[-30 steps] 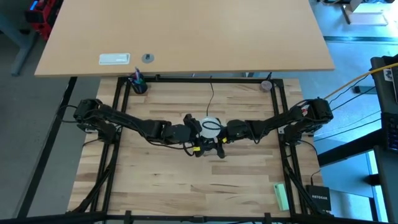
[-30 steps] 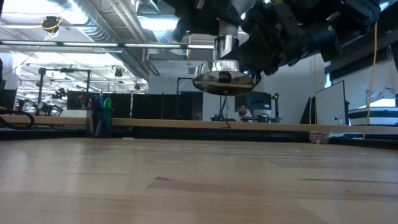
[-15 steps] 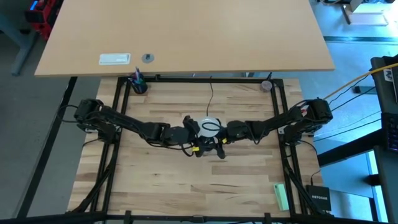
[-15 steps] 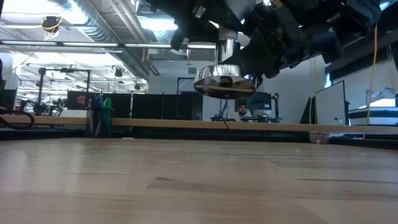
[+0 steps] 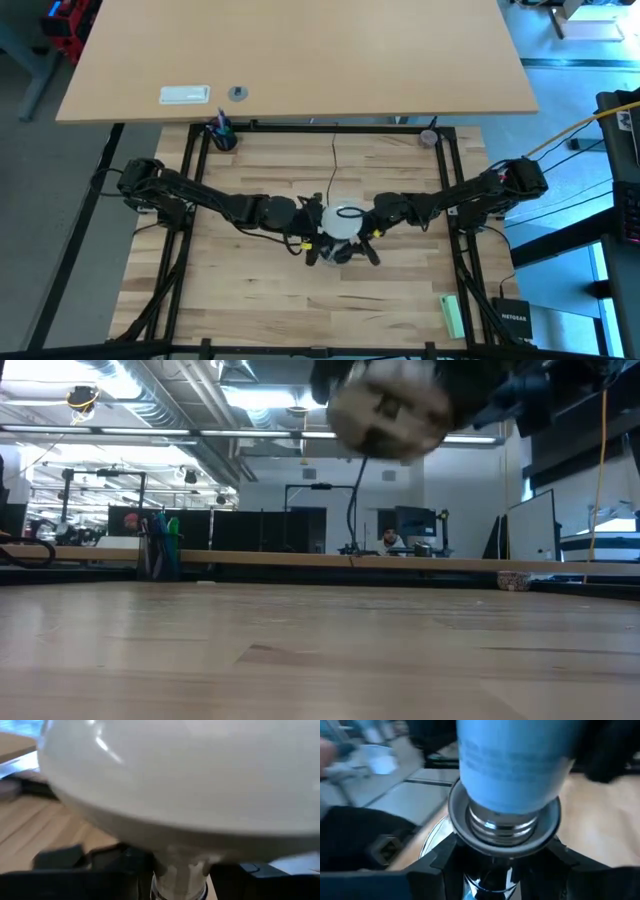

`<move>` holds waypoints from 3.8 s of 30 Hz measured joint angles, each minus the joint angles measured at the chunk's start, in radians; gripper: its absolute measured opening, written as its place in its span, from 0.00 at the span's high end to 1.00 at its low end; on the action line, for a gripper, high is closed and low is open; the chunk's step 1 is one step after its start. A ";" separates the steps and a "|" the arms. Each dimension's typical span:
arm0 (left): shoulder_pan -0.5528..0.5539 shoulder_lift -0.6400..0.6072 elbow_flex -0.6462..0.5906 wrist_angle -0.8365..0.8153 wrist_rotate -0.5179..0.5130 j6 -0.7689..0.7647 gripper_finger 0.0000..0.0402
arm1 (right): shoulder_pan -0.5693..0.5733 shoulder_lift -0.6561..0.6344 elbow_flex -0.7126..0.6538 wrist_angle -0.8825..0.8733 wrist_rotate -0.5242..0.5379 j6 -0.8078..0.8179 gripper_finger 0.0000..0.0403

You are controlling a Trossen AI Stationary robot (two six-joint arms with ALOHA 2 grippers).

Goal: Screw lightbulb
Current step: Insert the lightbulb into the lamp

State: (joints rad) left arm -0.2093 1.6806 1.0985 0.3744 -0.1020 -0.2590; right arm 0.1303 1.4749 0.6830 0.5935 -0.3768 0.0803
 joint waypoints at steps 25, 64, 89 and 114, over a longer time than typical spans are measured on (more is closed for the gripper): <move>0.011 0.000 -0.006 -0.144 -0.167 -0.015 0.66 | 0.047 0.030 0.084 -0.303 0.434 0.007 0.55; -0.030 -0.003 -0.002 -0.136 -0.064 0.082 0.66 | 0.057 0.000 0.123 -0.342 0.192 -0.034 0.55; 0.021 0.044 -0.014 -0.059 0.103 0.299 0.66 | 0.060 0.017 0.063 -0.259 0.203 -0.159 0.55; 0.049 0.184 -0.227 0.286 -0.028 0.178 0.66 | 0.057 0.364 -0.073 0.104 0.439 -0.004 0.30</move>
State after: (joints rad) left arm -0.1604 1.8648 0.8711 0.6604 -0.1299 -0.0814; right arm 0.1875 1.8385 0.6102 0.6980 0.0625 0.0767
